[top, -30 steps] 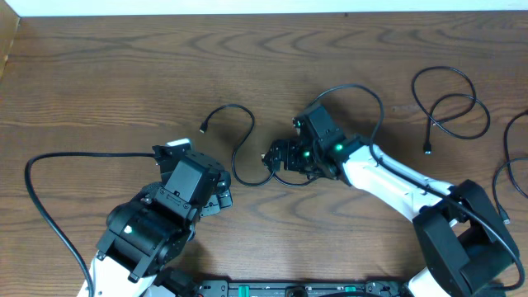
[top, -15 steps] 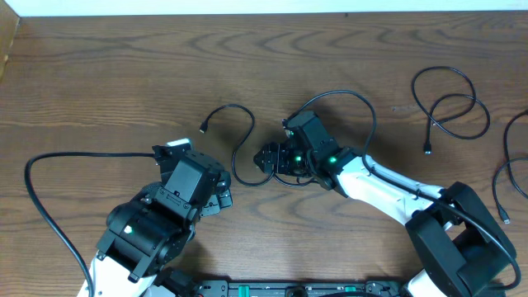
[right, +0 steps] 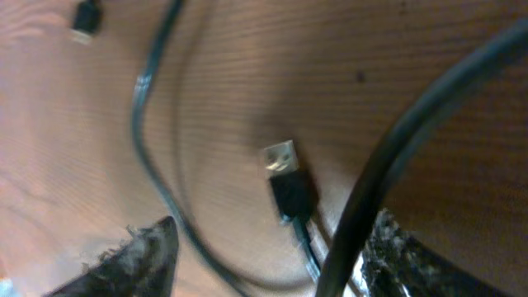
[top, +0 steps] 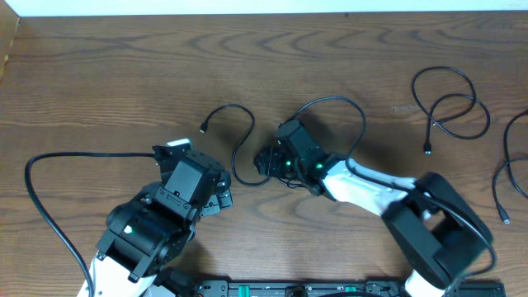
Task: Untangle cables
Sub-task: 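Lift the thin cable and carry it right with the right gripper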
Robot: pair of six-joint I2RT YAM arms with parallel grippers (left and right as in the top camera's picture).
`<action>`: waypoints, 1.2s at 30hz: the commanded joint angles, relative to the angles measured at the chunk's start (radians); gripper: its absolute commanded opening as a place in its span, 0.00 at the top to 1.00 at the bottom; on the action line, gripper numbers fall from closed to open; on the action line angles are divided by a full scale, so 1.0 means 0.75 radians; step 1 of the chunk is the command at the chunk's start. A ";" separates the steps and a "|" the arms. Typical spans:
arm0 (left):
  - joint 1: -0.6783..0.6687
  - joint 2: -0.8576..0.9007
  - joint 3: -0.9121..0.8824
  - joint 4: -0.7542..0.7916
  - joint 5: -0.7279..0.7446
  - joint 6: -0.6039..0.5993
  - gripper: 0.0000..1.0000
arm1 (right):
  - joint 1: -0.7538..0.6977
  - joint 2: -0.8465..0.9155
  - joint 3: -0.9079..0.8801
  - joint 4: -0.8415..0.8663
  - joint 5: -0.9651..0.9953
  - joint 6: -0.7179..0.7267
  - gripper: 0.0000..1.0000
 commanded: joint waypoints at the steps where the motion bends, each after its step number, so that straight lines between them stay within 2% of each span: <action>1: 0.008 0.001 0.034 -0.004 -0.033 -0.003 0.03 | 0.006 0.048 -0.014 0.039 0.033 0.024 0.58; 4: 0.008 0.001 0.034 -0.004 -0.033 -0.003 0.03 | -0.003 0.043 -0.014 0.095 0.043 0.007 0.82; 9: 0.008 0.000 0.034 -0.004 -0.033 -0.003 0.03 | -0.033 0.002 -0.010 0.181 0.053 -0.011 0.98; 17: 0.008 0.000 0.034 -0.004 -0.033 -0.003 0.03 | -0.120 -0.208 0.033 0.182 0.116 -0.116 0.98; 26: 0.008 0.001 0.034 -0.004 -0.033 -0.003 0.03 | -0.248 -0.532 0.097 0.180 0.463 -0.368 0.99; 31: 0.008 0.000 0.034 -0.004 -0.033 -0.003 0.03 | -0.346 -0.644 0.105 0.287 0.639 -0.441 0.99; 36: 0.008 0.001 0.034 -0.004 -0.033 -0.003 0.03 | -0.490 -0.679 0.105 0.369 0.661 -0.440 0.99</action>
